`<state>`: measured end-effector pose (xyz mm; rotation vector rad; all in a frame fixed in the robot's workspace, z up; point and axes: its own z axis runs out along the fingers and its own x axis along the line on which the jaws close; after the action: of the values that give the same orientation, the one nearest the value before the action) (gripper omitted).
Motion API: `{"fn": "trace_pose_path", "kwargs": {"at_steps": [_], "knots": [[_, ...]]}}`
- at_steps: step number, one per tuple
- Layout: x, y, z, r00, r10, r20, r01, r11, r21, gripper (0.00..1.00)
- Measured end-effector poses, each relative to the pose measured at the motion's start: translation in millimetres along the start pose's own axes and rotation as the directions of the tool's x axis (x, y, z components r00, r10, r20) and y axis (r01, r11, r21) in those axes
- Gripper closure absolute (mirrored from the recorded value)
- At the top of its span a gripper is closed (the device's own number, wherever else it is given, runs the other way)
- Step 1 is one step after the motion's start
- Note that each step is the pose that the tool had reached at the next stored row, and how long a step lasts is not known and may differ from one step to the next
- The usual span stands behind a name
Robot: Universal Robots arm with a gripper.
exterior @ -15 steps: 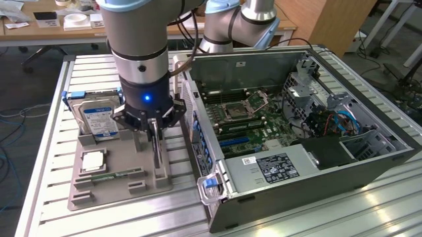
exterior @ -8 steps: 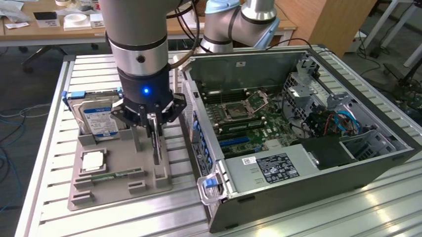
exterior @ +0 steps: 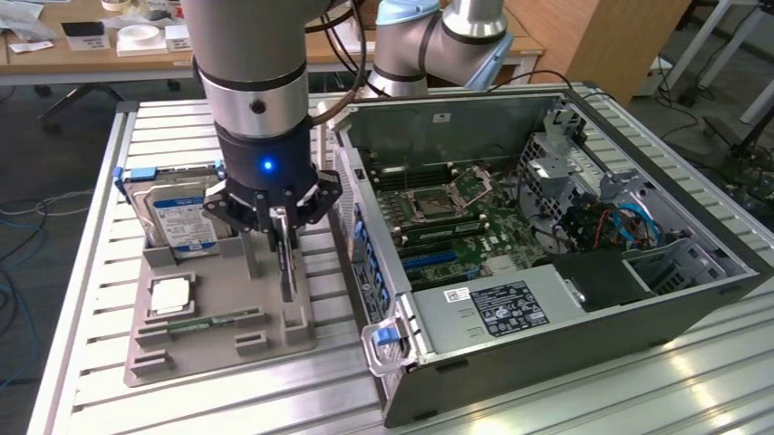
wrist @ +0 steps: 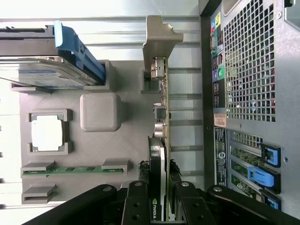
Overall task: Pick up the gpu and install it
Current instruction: 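Pick up the gpu and move the gpu toward the slot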
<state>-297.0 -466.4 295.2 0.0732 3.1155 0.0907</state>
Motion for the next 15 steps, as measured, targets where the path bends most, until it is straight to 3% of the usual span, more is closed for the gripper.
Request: {"fn": "trace_pose_path", "kwargs": {"at_steps": [8,15], "knots": [[-0.2,0.4,-6.7,1.0000,0.000,0.0002,0.000,1.0000,-0.0003,0.73],[-0.6,1.5,-25.2,1.0000,0.000,0.0002,0.000,1.0000,-0.0003,0.73]]}}
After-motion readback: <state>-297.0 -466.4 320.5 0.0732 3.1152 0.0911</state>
